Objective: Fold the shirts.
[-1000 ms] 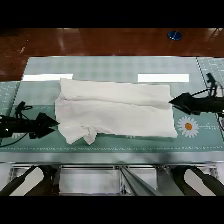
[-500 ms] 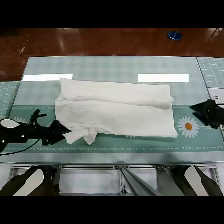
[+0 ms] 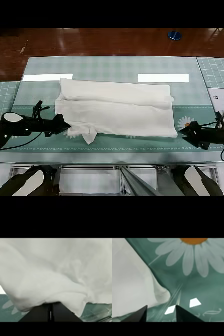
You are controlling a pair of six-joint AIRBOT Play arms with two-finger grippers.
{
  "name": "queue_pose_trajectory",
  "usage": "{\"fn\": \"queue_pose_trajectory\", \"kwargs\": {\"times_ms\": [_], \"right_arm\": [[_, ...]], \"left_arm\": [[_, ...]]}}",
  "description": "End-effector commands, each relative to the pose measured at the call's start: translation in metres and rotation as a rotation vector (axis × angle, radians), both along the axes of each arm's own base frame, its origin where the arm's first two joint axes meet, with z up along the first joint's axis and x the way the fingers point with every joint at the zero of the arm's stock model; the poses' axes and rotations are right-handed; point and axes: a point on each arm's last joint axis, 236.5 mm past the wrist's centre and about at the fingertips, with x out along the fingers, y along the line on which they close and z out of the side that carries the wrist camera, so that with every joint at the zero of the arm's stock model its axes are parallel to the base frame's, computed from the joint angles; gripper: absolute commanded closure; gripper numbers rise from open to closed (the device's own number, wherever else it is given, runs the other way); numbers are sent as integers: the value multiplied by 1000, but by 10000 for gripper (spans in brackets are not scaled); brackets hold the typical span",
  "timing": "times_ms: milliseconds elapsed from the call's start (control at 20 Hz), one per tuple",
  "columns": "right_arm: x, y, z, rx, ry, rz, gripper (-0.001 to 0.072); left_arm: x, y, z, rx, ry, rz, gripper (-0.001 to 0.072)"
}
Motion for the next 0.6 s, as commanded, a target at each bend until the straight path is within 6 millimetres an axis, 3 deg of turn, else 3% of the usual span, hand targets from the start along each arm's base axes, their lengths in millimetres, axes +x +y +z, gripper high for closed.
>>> {"fn": "queue_pose_trajectory", "kwargs": {"times_ms": [0,200,400,500,550], "right_arm": [[-4,20,-13,47,30,47,296],[33,28,-16,83,-52,-31,296],[45,55,-39,121,-15,6,326],[54,58,-39,116,-36,23,473],[59,58,-33,112,-65,64,647]], "left_arm": [[12,1,12,-2,-39,-8,691],[10,-2,12,-8,-31,-18,691],[10,-2,12,-8,-32,-18,691],[12,0,15,-6,-43,-23,691],[15,1,19,-7,-56,-31,691]]}}
